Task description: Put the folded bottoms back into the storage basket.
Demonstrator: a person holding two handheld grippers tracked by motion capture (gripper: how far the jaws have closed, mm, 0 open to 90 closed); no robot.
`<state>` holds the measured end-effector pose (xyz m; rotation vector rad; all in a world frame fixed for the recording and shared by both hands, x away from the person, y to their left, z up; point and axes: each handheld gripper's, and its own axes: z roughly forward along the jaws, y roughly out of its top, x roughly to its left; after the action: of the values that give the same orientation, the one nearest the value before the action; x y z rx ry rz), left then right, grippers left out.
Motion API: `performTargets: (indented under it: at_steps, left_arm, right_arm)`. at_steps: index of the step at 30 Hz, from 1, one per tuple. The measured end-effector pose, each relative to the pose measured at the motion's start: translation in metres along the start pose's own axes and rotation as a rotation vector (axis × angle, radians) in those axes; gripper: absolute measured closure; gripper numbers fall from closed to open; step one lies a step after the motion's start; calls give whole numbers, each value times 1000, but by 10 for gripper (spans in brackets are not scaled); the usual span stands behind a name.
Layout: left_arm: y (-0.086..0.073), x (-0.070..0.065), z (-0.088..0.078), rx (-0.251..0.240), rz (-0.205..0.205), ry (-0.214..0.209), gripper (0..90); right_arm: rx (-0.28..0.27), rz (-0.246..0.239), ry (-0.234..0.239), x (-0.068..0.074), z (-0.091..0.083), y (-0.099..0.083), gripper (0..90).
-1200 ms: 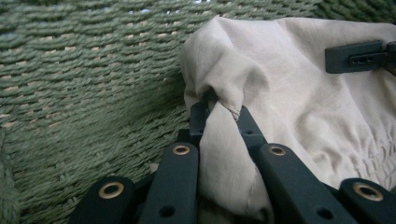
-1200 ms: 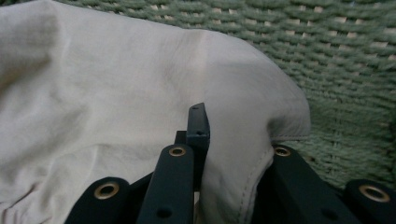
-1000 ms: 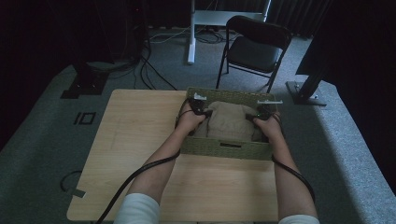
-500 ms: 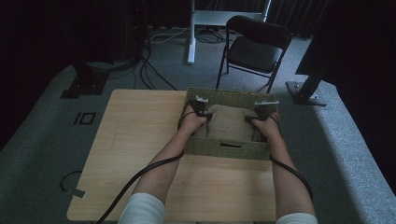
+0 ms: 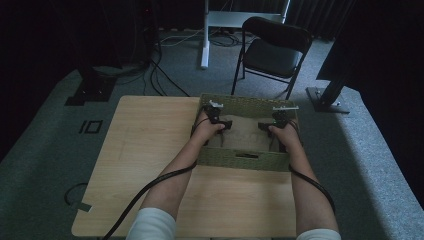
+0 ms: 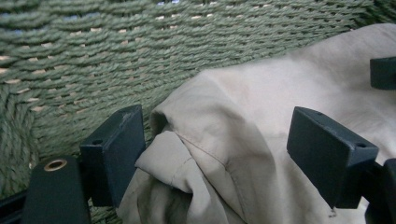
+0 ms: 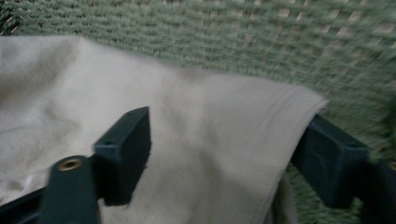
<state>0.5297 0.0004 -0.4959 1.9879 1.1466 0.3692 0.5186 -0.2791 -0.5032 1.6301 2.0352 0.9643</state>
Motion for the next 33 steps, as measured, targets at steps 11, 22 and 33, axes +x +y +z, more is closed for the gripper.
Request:
performTargets:
  at_steps: [11,22,33]
  left_arm:
    - [30,-8,-37,-57,34,-37,194]
    - [34,-23,-65,-74,31,-93,180]
    - [27,-36,-88,-86,56,-120,175]
  right_arm:
    - [-66,-70,-3,8,-34,22,164]
    - [-109,-107,-5,18,-69,22,163]
    - [-143,-132,-9,24,-91,11,144]
